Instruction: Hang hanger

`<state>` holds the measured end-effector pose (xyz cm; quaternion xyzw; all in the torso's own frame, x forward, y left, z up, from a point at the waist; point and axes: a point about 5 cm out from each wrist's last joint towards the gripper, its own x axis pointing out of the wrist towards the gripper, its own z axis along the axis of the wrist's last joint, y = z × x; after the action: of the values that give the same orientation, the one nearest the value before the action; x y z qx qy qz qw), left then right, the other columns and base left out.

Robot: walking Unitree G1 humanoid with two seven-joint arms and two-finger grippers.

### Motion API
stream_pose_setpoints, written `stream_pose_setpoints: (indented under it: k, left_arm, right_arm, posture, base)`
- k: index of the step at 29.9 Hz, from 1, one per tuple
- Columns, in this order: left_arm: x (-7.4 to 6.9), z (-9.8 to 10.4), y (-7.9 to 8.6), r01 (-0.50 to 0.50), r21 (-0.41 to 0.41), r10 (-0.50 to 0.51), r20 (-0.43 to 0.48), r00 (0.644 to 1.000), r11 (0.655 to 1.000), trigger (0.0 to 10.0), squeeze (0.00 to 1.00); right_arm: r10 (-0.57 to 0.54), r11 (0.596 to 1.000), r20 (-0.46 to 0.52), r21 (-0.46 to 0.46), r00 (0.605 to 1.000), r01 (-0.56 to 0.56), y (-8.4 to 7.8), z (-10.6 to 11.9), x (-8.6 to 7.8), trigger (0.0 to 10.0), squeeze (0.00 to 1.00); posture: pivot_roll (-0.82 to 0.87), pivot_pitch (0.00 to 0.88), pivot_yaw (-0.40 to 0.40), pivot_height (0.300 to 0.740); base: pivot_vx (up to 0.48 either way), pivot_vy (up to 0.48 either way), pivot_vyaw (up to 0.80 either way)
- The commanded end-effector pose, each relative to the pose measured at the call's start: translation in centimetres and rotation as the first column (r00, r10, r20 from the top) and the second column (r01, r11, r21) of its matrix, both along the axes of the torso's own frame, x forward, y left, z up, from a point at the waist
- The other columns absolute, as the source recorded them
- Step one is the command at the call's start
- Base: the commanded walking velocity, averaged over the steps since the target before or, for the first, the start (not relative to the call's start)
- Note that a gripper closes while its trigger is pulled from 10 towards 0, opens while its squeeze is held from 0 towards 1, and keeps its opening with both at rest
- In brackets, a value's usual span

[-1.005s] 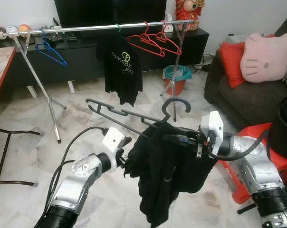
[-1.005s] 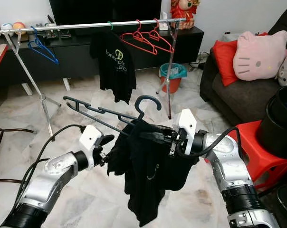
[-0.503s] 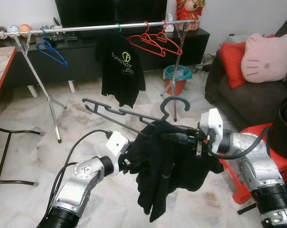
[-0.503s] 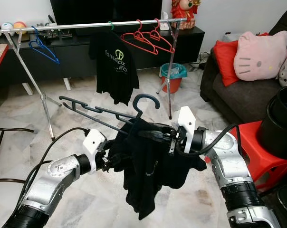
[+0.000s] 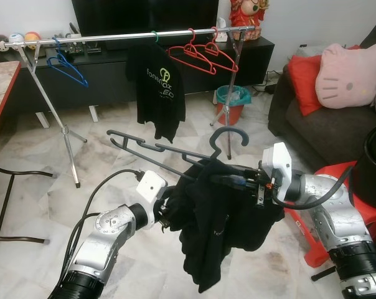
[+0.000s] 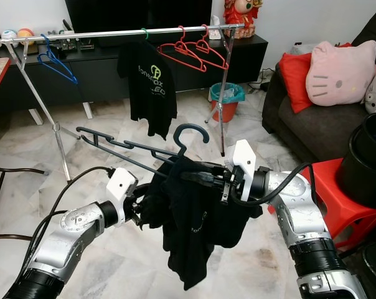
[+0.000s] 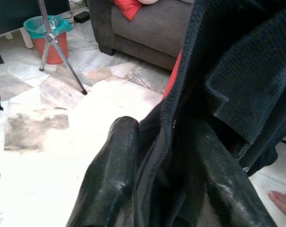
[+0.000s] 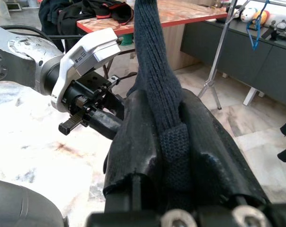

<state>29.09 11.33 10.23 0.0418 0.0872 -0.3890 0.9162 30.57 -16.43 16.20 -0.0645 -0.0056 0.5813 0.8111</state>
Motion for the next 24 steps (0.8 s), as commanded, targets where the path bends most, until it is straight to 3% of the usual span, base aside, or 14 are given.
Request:
stream_pose_setpoints:
  k: [1, 5, 10, 13, 18, 24]
  left_arm:
    - [0.3, 0.3, 0.2, -0.014, 0.007, 0.014, 0.012, 1.000, 1.000, 0.0, 0.00]
    - [0.5, 0.2, 0.7, -0.055, 0.003, 0.055, 0.004, 0.998, 0.998, 0.0, 0.00]
    - [0.9, -0.2, 1.7, -0.136, 0.008, 0.136, -0.021, 0.990, 0.991, 0.0, 0.00]
    - [0.9, -0.2, 1.9, -0.145, 0.002, 0.145, -0.026, 0.989, 0.989, 0.0, 0.00]
    - [1.1, -0.3, 2.5, -0.188, 0.010, 0.188, -0.032, 0.982, 0.982, 0.0, 0.00]
    - [1.3, -0.2, 2.3, -0.201, -0.019, 0.201, -0.028, 0.979, 0.979, 0.0, 0.00]
  right_arm:
    - [-0.002, 1.000, 0.032, 0.007, 0.999, 0.002, 0.0, 0.8, 0.2, 10.0, 0.00]
    - [-0.017, 1.000, 0.039, 0.016, 0.999, 0.017, -0.1, 0.9, 0.3, 10.0, 0.00]
    - [-0.047, 0.989, 0.038, 0.139, 0.998, 0.042, -0.5, 2.0, 0.5, 10.0, 0.00]
    - [-0.052, 0.985, 0.035, 0.165, 0.998, 0.046, -0.7, 2.1, 0.5, 10.0, 0.00]
    - [-0.086, 0.957, 0.027, 0.282, 0.996, 0.075, -1.6, 3.3, 0.7, 10.0, 0.00]
    - [-0.057, 0.961, 0.010, 0.270, 0.998, 0.052, -1.6, 2.8, 0.1, 10.0, 0.00]
  posture:
    - [0.06, 0.000, -0.053, 0.740]
    - [0.06, 0.000, -0.051, 0.740]
    - [0.06, 0.000, -0.047, 0.740]
    - [0.06, 0.000, -0.048, 0.740]
    - [0.06, 0.000, -0.047, 0.740]
    - [0.06, 0.000, -0.044, 0.740]
  base:
    - [0.000, 0.000, 0.00]
    - [0.000, 0.000, 0.00]
    - [0.000, 0.000, 0.00]
    - [0.000, 0.000, 0.00]
    - [0.000, 0.000, 0.00]
    - [0.000, 0.000, 0.00]
